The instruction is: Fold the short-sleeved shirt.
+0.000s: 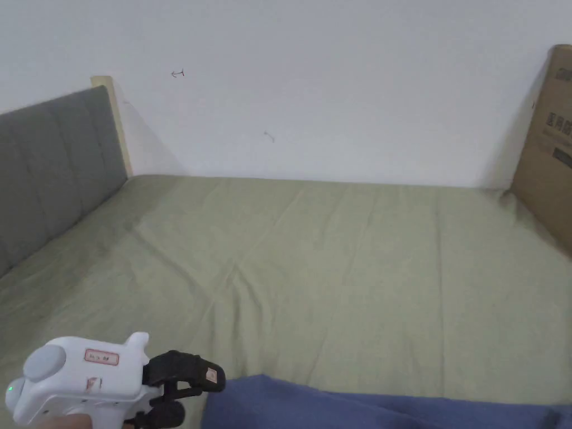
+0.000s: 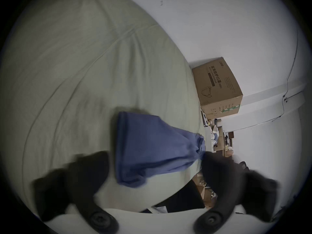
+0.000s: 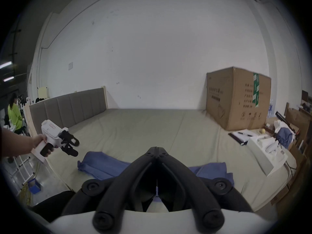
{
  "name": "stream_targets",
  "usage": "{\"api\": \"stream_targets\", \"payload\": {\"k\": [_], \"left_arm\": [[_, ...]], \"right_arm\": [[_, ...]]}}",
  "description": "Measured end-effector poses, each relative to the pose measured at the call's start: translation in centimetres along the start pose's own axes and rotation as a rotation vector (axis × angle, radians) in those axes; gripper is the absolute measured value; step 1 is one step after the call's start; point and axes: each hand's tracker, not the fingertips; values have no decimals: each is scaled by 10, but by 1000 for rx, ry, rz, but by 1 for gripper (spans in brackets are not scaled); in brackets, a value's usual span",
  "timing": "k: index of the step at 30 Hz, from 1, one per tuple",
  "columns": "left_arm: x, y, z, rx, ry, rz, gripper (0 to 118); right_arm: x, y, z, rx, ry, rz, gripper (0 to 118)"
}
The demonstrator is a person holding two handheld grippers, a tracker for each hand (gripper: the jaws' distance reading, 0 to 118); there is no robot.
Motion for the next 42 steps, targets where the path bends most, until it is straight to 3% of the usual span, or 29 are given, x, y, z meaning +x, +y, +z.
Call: {"api": "stream_targets", "payload": {"k": [3,6,9,12,15,16,17,18,19,20,24,26,29,31,33,36,40,41,42], "left_arm": [[-25,6,-17,-13,-34,8,117],[-73,25,-43,-104,-125,119,118],[-77,24,-61,-93,-347,135,118],[-68,14,-97,-218,-517,259,118],[-50,4,-107,-173,-482,131,118],[-51,4,-104,-155,-448,132,112],[-50,4,-100,-139,-408,132,93],[-51,3,-95,-114,-351,140,46],[-50,3,-90,-102,-251,127,7],[-46,1,-86,-98,-154,83,7],[-36,0,-39,-121,-93,13,8],[-19,2,-11,-96,122,-84,7],[1,-1,23,3,495,-95,7],[18,-5,30,40,633,-74,7],[35,-8,23,20,621,-107,7],[79,-19,-9,-15,726,-257,7],[125,-25,-66,-106,531,-233,10],[134,-27,-81,-109,492,-235,14],[141,-26,-95,-98,461,-264,26]], "right_arm": [[-5,3,-13,-49,-2,30,0],[-11,8,-22,-71,19,41,0],[-17,10,-29,-99,42,17,0],[-20,9,-38,-131,49,-20,0],[-19,6,-46,-152,43,-45,0],[-18,5,-48,-159,41,-59,0],[-17,4,-49,-167,43,-76,0],[-16,3,-50,-172,49,-93,0],[-16,3,-51,-175,55,-106,0],[-16,2,-52,-178,58,-111,0],[-14,1,-52,-185,74,-107,0],[-10,1,-51,-177,96,-117,0],[-6,-3,-51,-171,115,-152,0],[-3,-8,-51,-164,124,-179,0],[3,-10,-49,-154,142,-225,0],[11,-8,-42,-149,144,-239,0],[30,-10,-30,-154,161,-226,0],[34,-11,-27,-165,154,-214,0],[38,-12,-24,-175,129,-194,0]]}}
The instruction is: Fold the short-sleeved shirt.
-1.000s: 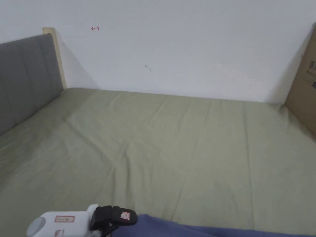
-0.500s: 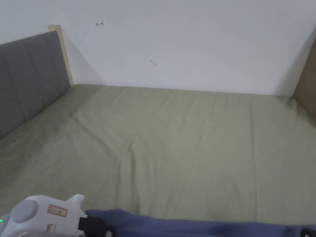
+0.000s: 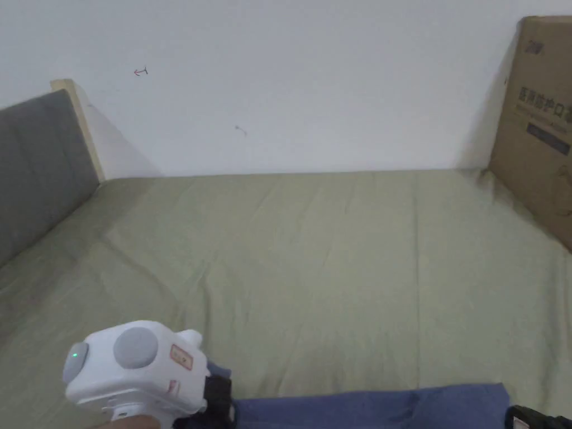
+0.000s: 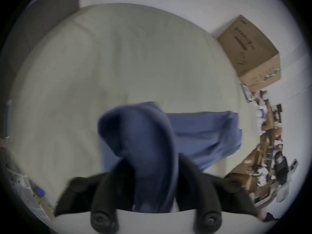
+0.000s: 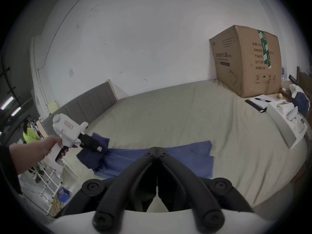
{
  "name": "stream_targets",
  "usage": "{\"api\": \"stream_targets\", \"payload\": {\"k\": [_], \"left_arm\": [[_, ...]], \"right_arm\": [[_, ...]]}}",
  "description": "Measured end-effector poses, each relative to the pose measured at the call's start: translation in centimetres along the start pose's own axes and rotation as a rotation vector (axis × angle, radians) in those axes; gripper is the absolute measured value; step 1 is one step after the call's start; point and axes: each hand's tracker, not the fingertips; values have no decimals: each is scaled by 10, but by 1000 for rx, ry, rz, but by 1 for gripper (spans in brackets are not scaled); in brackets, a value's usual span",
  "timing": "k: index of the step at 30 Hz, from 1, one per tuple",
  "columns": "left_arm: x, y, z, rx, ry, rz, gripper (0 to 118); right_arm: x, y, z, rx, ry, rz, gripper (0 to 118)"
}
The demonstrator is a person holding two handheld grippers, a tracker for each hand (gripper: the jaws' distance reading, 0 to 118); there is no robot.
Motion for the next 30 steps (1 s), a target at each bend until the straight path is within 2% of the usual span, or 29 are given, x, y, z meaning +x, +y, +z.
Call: {"api": "stream_targets", "payload": {"k": [1,2,3,4,10,14,15,16,17,18,19,22,26,30], "left_arm": [[14,1,-9,-7,-60,-12,57],[25,1,-17,-21,-111,-26,81],[36,1,-23,-41,-164,-43,98],[45,0,-26,-56,-194,-59,109],[39,-9,4,22,-160,-92,111],[6,-17,19,43,10,-69,110],[-2,-20,20,56,56,-60,108],[-10,-23,19,50,71,-62,98],[-17,-26,18,50,61,-60,76],[-20,-28,17,56,54,-51,45],[-23,-30,14,62,41,-38,0],[-18,-33,-2,62,47,-43,0],[9,-34,-35,18,-18,-77,0],[49,-42,-75,-59,78,-152,0]], "right_arm": [[3,-1,3,-4,-25,13,0],[7,-2,5,-5,-32,15,0],[10,-2,8,-7,-40,18,0],[13,-3,11,-7,-46,19,0],[19,-7,15,-8,-54,6,0],[19,-11,7,-24,-40,-13,0],[19,-12,4,-31,-31,-22,0],[19,-11,1,-38,-22,-27,0],[18,-10,0,-40,-15,-28,0],[17,-10,-1,-39,-12,-28,0],[16,-10,-2,-36,-10,-27,0],[16,-9,-2,-31,2,-33,0],[15,-11,-1,-41,5,-25,0],[9,-16,3,-50,-28,28,0]]}}
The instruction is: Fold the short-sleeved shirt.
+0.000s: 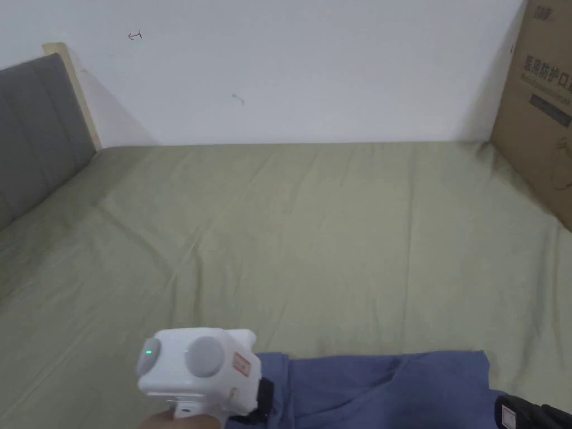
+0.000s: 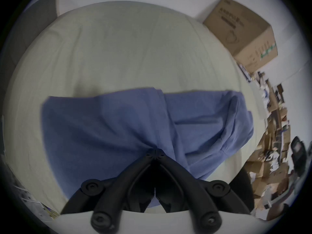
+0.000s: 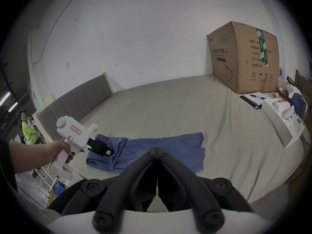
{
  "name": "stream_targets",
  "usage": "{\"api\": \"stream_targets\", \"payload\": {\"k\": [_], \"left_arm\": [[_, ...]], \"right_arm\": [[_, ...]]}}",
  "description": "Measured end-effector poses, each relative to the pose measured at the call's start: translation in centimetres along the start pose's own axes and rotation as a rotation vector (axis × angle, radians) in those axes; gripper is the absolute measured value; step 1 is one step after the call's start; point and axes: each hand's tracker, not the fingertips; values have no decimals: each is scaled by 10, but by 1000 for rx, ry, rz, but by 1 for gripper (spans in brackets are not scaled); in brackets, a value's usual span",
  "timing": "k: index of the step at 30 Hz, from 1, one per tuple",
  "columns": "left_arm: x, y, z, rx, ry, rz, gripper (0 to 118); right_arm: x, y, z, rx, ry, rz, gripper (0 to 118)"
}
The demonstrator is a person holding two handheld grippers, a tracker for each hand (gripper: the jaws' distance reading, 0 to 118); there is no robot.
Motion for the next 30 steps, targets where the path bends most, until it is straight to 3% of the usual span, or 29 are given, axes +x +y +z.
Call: {"api": "stream_targets", "payload": {"k": [3,5,8,10,13,16,17,18,20,21,23,27,30], "left_arm": [[32,-3,2,46,37,-101,0],[47,-4,10,63,-58,-110,0],[48,-1,26,-5,-530,-30,0],[43,-5,43,4,-711,-17,0],[13,-10,81,197,-575,-58,0],[-49,-8,98,265,-401,37,0],[-75,-9,100,272,-330,93,6],[-103,-11,99,265,-300,160,23],[-154,-14,91,223,-343,259,102],[-178,-18,84,182,-423,297,102],[-212,-30,64,89,-567,342,118],[-244,-54,29,16,-754,503,118],[-244,-59,-10,-7,-958,604,118]], "right_arm": [[-6,-4,2,-7,15,28,0],[-10,-6,2,-9,27,44,0],[-14,-6,0,-13,51,47,0],[-15,-5,-1,-8,64,36,0],[-13,1,-1,0,71,7,0],[-10,4,-2,-3,55,-33,0],[-9,5,-3,-5,52,-45,0],[-8,6,-4,-10,49,-53,0],[-9,8,-6,-14,41,-55,0],[-11,8,-7,-20,37,-49,0],[-17,9,-10,-32,42,-39,0],[-36,10,-16,-74,95,-30,0],[-55,9,-25,-112,107,19,0]]}}
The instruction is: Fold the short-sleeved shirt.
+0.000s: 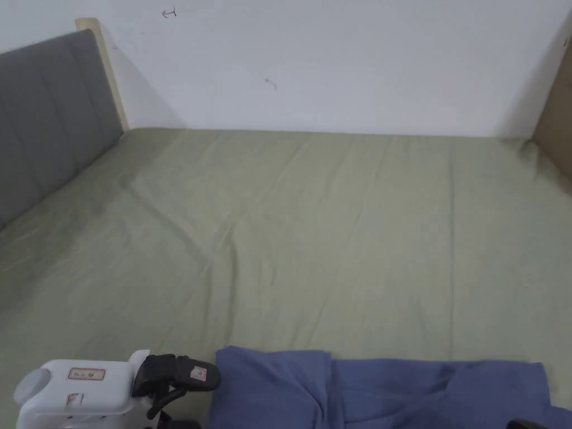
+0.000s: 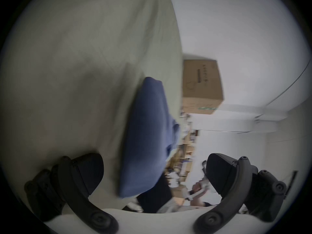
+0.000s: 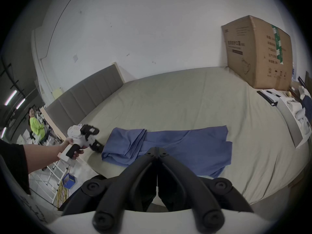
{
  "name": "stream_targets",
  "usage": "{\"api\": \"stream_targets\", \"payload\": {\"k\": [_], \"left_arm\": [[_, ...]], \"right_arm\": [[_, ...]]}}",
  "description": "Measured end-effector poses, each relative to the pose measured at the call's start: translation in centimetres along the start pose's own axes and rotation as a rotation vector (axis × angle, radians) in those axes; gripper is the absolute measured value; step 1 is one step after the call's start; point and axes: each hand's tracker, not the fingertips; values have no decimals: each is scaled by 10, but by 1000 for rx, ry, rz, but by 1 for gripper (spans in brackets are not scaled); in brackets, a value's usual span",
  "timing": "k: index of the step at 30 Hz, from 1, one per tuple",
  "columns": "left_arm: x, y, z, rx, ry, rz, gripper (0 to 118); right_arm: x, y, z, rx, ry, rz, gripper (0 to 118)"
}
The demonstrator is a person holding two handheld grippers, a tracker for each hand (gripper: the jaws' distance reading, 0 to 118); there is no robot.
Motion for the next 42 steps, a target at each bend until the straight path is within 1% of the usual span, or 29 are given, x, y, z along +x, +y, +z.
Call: {"api": "stream_targets", "payload": {"k": [2,3,5,8,9,10,11,12,13,14,15,16,18,20,22,24,25,26,27,28,31,33,34,35,36,37,39,40,42], "left_arm": [[-2,13,-12,10,-152,-14,118],[-1,16,-26,-2,-179,-1,118],[4,18,-53,-47,-148,-17,118],[16,22,-64,-93,-55,-161,118],[18,23,-66,-77,-44,-157,117],[19,21,-61,-62,-47,-146,106],[21,22,-59,-33,-24,-146,79],[26,24,-57,-6,34,-167,32],[34,23,-59,28,157,-206,12],[40,14,-54,45,286,-258,12],[44,16,-52,36,387,-276,12],[52,13,-52,0,404,-277,12],[82,-4,-49,-12,537,-351,12],[116,-17,-49,58,740,-516,12],[146,-32,-54,90,1037,-721,12],[166,-42,-72,101,1301,-822,12],[174,-46,-84,84,1391,-863,12],[180,-50,-95,54,1428,-903,12],[189,-56,-108,31,1432,-932,12],[198,-61,-121,23,1398,-929,12],[223,-68,-171,-39,1222,-837,12],[226,-73,-217,-111,1135,-774,12],[227,-74,-239,-146,1118,-760,15],[226,-74,-256,-164,1061,-720,18],[225,-72,-270,-144,1074,-718,24],[222,-75,-284,-191,1027,-681,47],[218,-79,-308,-238,914,-611,103],[218,-81,-312,-264,812,-544,118],[230,-82,-306,-199,636,-541,117]], "right_arm": [[-11,-1,-7,-37,14,22,0],[-15,-1,-9,-51,27,37,0],[-22,-1,-11,-67,42,85,0],[-32,-1,-12,-65,23,157,0],[-34,-3,-12,-61,18,165,0],[-35,-4,-13,-61,17,166,0],[-34,-4,-14,-64,27,159,0],[-34,-5,-15,-69,41,146,0],[-34,-6,-16,-68,48,132,0],[-33,-6,-16,-65,55,117,0],[-32,-6,-16,-62,63,103,0],[-30,-6,-15,-57,69,94,0],[-26,-6,-12,-39,70,90,0],[-23,-6,-9,-16,61,99,0],[-18,-8,-5,0,70,95,0],[-13,-11,0,11,76,86,0],[-10,-12,3,20,76,80,0],[-6,-14,7,29,77,71,0],[-2,-15,11,38,77,62,0],[2,-16,16,46,77,53,0],[16,-18,31,77,64,32,0],[26,-19,41,97,41,16,0],[32,-19,46,104,27,6,0],[37,-19,51,108,11,-1,0],[42,-19,57,114,-5,-10,0],[46,-20,61,120,-22,-19,0],[55,-21,69,123,-42,-33,0],[59,-22,72,122,-52,-40,0],[66,-24,74,124,-68,-55,0]]}}
